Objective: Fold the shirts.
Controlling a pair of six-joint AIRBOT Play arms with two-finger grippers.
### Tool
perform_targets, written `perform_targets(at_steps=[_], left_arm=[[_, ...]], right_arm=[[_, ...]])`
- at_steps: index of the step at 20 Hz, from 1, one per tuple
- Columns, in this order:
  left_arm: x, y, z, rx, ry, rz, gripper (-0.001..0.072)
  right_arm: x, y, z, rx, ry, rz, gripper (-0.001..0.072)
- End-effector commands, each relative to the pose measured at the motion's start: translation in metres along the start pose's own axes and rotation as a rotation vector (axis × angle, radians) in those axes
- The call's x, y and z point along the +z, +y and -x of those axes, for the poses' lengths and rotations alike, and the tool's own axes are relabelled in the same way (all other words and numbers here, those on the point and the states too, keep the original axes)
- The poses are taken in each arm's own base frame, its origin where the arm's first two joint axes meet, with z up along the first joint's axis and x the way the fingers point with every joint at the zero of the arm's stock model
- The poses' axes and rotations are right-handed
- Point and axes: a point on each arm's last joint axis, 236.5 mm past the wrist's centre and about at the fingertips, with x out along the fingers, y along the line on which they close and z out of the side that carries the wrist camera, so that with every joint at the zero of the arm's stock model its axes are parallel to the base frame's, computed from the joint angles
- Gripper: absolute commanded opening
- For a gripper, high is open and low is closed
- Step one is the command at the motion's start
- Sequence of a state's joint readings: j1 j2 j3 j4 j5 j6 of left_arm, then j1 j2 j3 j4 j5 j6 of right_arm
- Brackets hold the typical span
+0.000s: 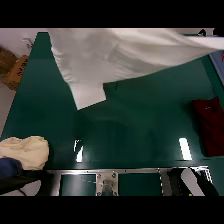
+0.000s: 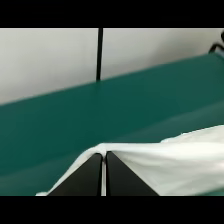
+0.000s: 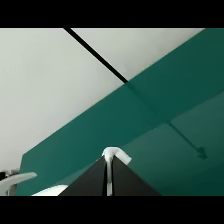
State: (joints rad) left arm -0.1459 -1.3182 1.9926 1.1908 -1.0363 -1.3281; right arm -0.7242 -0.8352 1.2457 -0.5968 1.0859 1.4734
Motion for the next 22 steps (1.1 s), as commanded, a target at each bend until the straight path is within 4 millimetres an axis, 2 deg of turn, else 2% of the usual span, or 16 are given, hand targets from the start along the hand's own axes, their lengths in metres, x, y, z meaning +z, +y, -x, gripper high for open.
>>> perform_targets(at_steps=[1,4,7,8,10,11,12,13,14,16,18,19,20,21,22], left_arm=[[-0.13,-0.006,-0.039,-0.101,0.465,0.071,0.0022],[-0.257,-0.017,-0.05,-0.18,0.816,0.207,0.0022],[-0.373,-0.036,-0.057,-0.214,0.974,0.397,0.0022],[-0.405,-0.04,-0.055,-0.206,1.004,0.446,0.0022],[-0.457,-0.045,-0.045,-0.184,1.06,0.498,0.0022],[-0.474,-0.046,-0.038,-0.172,1.086,0.515,0.0022],[-0.486,-0.048,-0.032,-0.168,1.109,0.525,0.0022],[-0.492,-0.05,-0.028,-0.175,1.122,0.52,0.0021],[-0.495,-0.051,-0.026,-0.18,1.129,0.516,0.0022],[-0.495,-0.05,-0.026,-0.179,1.128,0.515,0.0022],[-0.495,-0.051,-0.027,-0.179,1.127,0.516,0.0022],[-0.495,-0.05,-0.027,-0.179,1.126,0.516,0.0022],[-0.495,-0.05,-0.027,-0.177,1.124,0.516,0.0022],[-0.494,-0.049,-0.029,-0.174,1.117,0.516,0.0022],[-0.494,-0.048,-0.03,-0.17,1.111,0.515,0.0022]], right_arm=[[-0.053,-0.065,-0.032,-0.08,0.143,-0.067,0.0014],[-0.14,-0.134,-0.053,-0.166,0.306,-0.191,0.0015],[-0.223,-0.202,-0.056,-0.281,0.412,-0.334,0.0015],[-0.243,-0.218,-0.055,-0.312,0.438,-0.364,0.0016],[-0.266,-0.233,-0.053,-0.343,0.479,-0.394,0.0016],[-0.267,-0.234,-0.053,-0.345,0.485,-0.395,0.0016],[-0.26,-0.233,-0.055,-0.339,0.475,-0.377,0.0056],[-0.245,-0.229,-0.057,-0.328,0.456,-0.359,0.0208],[-0.224,-0.221,-0.058,-0.307,0.437,-0.333,0.0311],[-0.174,-0.195,-0.06,-0.248,0.393,-0.262,0.0413],[-0.141,-0.164,-0.062,-0.187,0.371,-0.185,0.0437],[-0.136,-0.148,-0.065,-0.159,0.38,-0.147,0.0487],[-0.142,-0.131,-0.072,-0.125,0.407,-0.106,0.0517],[-0.157,-0.117,-0.081,-0.094,0.451,-0.081,0.0517],[-0.182,-0.102,-0.092,-0.062,0.524,-0.057,0.0517]])
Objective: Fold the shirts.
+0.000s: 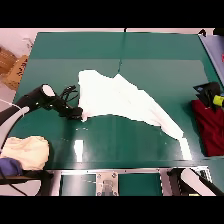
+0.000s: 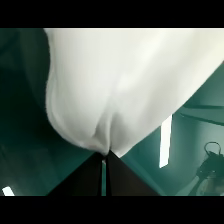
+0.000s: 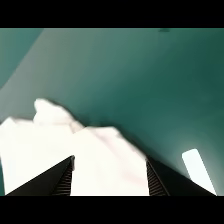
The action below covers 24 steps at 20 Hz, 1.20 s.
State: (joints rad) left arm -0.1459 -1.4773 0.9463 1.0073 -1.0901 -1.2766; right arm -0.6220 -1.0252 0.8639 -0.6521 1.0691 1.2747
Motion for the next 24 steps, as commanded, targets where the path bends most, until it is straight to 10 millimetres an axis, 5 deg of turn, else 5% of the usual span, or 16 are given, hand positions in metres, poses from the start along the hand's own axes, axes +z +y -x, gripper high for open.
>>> perform_targets(at_steps=[1,6,12,17,22,24], left_arm=[[0.002,0.002,-0.002,0.005,-0.014,0.003,0.0022],[0.002,0.002,-0.002,0.005,-0.014,0.002,0.0022],[0.002,0.002,-0.002,0.005,-0.015,0.003,0.0022],[0.005,0.003,-0.002,0.008,-0.025,0.003,0.0022],[0.005,0.003,-0.002,0.008,-0.026,0.003,0.0022],[0.005,0.003,-0.002,0.008,-0.026,0.003,0.0022]], right_arm=[[-0.038,0.05,-0.038,0.07,0.156,0.13,0.0516],[-0.122,0.072,-0.159,0.068,0.408,0.214,0.0511],[-0.121,0.093,-0.255,0.099,0.512,0.239,0.0489],[-0.168,0.08,-0.286,0.094,0.664,0.238,0.0489],[-0.18,0.105,-0.282,0.138,0.701,0.297,0.0487],[-0.185,0.114,-0.278,0.154,0.718,0.315,0.0361]])
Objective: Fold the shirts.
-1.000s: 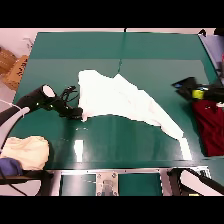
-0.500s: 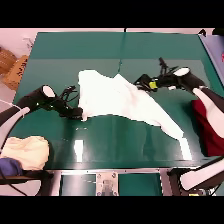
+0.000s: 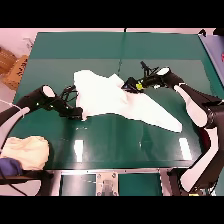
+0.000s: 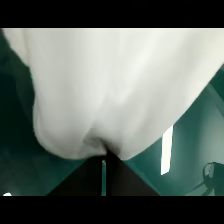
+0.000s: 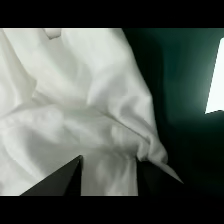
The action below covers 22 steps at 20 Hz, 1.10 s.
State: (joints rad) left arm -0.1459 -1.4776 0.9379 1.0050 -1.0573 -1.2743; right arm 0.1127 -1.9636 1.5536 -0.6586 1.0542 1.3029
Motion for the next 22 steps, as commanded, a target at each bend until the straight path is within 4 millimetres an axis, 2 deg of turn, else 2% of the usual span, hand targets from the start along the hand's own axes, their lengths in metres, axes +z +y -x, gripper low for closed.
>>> perform_targets(at_steps=[1,3,8,10,12,14,15,17,19,22], left_arm=[[0.0,0.0,0.0,0.001,-0.002,-0.001,0.0022],[0.0,0.0,0.0,0.001,-0.002,-0.001,0.0022],[0.0,0.0,0.0,0.0,0.001,-0.001,0.0022],[-0.002,-0.001,0.0,-0.002,0.008,0.0,0.0022],[-0.004,-0.001,0.0,-0.005,0.017,-0.001,0.0022],[-0.007,-0.002,0.0,-0.008,0.029,-0.001,0.0022],[-0.007,-0.002,0.0,-0.009,0.031,-0.001,0.0022],[-0.007,-0.002,0.0,-0.009,0.03,-0.001,0.0022],[-0.008,-0.002,0.0,-0.01,0.034,-0.001,0.0022],[-0.012,-0.003,0.0,-0.013,0.049,-0.001,0.0022]], right_arm=[[-0.009,0.018,-0.005,0.026,0.049,0.037,0.031],[-0.012,0.02,-0.005,0.028,0.06,0.04,0.0025],[0.0,0.016,0.006,0.032,0.034,0.035,0.0016],[0.013,0.021,0.023,0.046,0.016,0.053,0.0016],[0.036,0.031,0.052,0.063,-0.03,0.084,0.0015],[0.071,0.039,0.095,0.073,-0.123,0.09,0.0015],[0.089,0.041,0.118,0.074,-0.181,0.082,0.0015],[0.112,0.039,0.153,0.069,-0.266,0.085,0.0014],[0.139,0.011,0.186,0.018,-0.38,0.001,0.0014],[0.174,-0.051,0.251,-0.032,-0.578,-0.145,0.0014]])
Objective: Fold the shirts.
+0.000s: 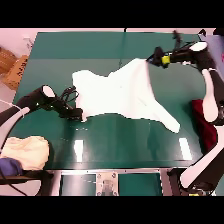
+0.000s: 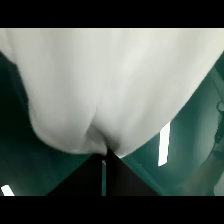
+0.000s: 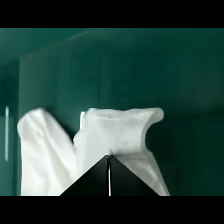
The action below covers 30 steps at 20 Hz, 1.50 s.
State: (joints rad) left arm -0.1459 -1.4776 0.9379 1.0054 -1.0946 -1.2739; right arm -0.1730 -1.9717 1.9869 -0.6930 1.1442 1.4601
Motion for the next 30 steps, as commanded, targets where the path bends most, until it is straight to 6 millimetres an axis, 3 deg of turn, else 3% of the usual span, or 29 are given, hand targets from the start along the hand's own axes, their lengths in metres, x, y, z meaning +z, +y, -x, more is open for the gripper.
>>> perform_targets(at_steps=[1,4,7,8,9,10,12,13,15,18,21,25,27,28,30], left_arm=[[-0.004,0.0,0.0,-0.002,0.017,-0.002,0.0022],[-0.004,0.001,0.0,0.003,0.018,-0.004,0.0022],[-0.004,0.001,0.0,0.003,0.019,-0.003,0.0022],[-0.005,0.0,0.0,0.001,0.023,-0.003,0.0022],[-0.008,0.0,0.0,-0.001,0.034,-0.004,0.0022],[-0.012,0.0,0.0,0.0,0.05,-0.006,0.0022],[-0.018,0.002,0.001,0.009,0.078,-0.014,0.0022],[-0.02,0.004,0.001,0.018,0.086,-0.019,0.0022],[-0.023,0.009,0.003,0.038,0.101,-0.033,0.0022],[-0.024,0.021,0.015,0.107,0.137,-0.085,0.0022],[-0.013,0.039,0.033,0.216,0.137,-0.14,0.0022],[-0.007,0.068,0.048,0.352,0.143,-0.189,0.0022],[-0.006,0.082,0.054,0.419,0.151,-0.196,0.0022],[-0.005,0.085,0.055,0.43,0.147,-0.202,0.0022],[-0.003,0.084,0.055,0.429,0.139,-0.202,0.0022]], right_arm=[[0.065,-0.059,0.057,-0.085,-0.221,-0.148,0.0014],[0.084,-0.091,0.089,-0.114,-0.299,-0.209,0.0014],[0.085,-0.102,0.099,-0.122,-0.304,-0.223,0.0029],[0.082,-0.103,0.103,-0.123,-0.29,-0.228,0.0225],[0.077,-0.103,0.108,-0.123,-0.271,-0.231,0.0292],[0.072,-0.103,0.115,-0.123,-0.245,-0.234,0.0276],[0.054,-0.101,0.137,-0.124,-0.175,-0.243,0.0016],[0.042,-0.099,0.147,-0.123,-0.129,-0.247,0.0015],[0.004,-0.102,0.164,-0.187,0.013,-0.243,0.0014],[-0.064,-0.122,0.19,-0.424,0.197,-0.259,0.0013],[-0.131,-0.125,0.207,-0.552,0.289,-0.281,0.0012],[-0.245,-0.134,0.227,-0.646,0.381,-0.329,0.0013],[-0.28,-0.14,0.227,-0.662,0.349,-0.335,0.0015],[-0.296,-0.142,0.224,-0.662,0.341,-0.341,0.0058],[-0.329,-0.145,0.219,-0.658,0.389,-0.37,0.0588]])
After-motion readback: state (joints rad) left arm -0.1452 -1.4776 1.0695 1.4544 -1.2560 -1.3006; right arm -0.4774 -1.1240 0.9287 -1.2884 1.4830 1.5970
